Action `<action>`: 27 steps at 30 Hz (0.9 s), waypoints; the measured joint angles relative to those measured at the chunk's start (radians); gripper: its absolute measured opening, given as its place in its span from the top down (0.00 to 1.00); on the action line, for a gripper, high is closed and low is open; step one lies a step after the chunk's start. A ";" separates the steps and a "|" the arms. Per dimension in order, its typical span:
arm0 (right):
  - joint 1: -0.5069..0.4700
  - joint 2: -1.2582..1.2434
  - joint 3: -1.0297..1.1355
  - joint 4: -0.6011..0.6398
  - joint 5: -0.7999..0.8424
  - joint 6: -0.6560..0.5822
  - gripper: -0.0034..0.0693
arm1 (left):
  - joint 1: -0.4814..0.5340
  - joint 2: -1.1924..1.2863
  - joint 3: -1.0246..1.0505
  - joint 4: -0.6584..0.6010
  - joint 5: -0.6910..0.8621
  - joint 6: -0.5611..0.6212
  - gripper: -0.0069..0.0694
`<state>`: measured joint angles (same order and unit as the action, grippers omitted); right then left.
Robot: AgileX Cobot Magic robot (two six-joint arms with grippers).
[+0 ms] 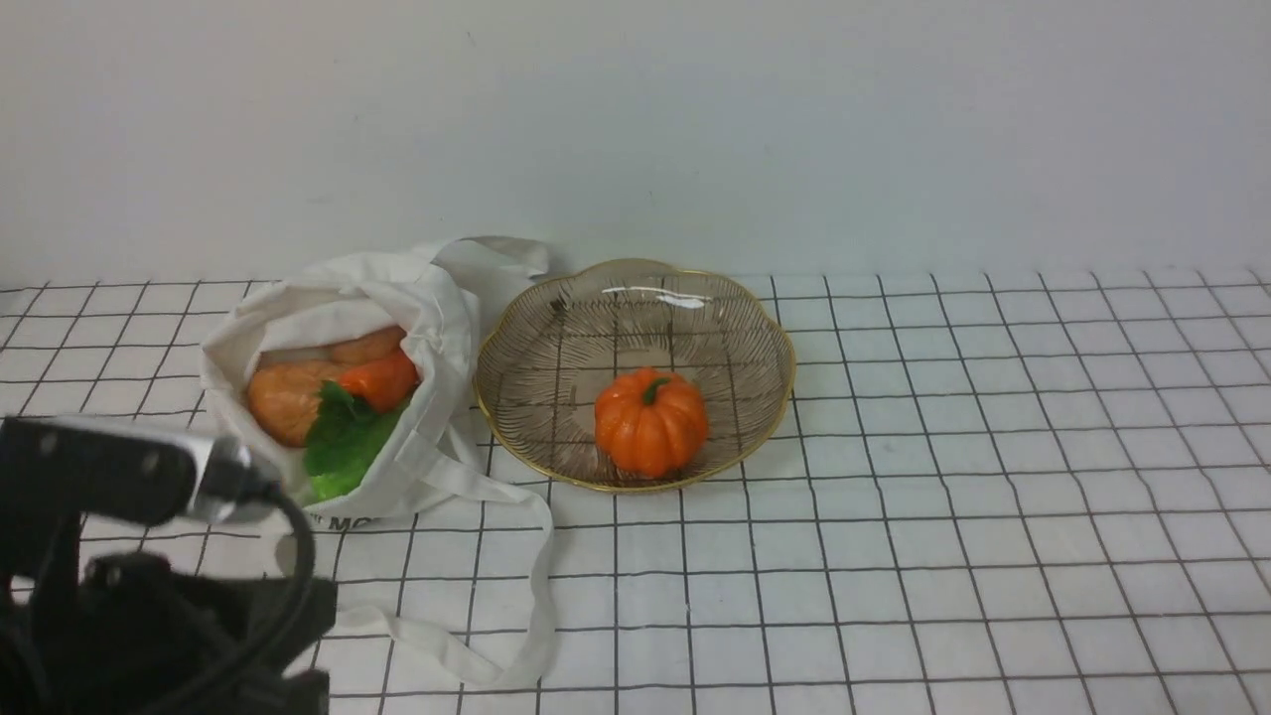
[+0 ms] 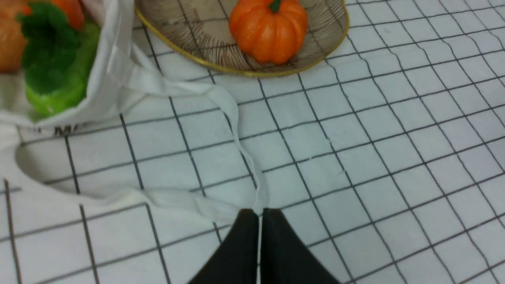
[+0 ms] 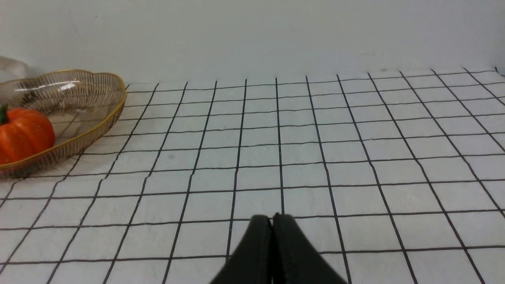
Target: Take vegetables from bag on white checkered tablecloth place on plate.
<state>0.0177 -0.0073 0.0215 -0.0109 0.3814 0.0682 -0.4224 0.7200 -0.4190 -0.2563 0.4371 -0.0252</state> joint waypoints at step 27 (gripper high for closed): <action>0.000 0.000 0.000 0.000 0.000 -0.001 0.97 | 0.238 -0.662 0.379 0.263 -0.079 -0.026 0.92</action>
<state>0.0177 -0.0073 0.0215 -0.0109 0.3814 0.0671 -0.1843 0.0576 -0.0402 0.0065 0.3581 -0.0516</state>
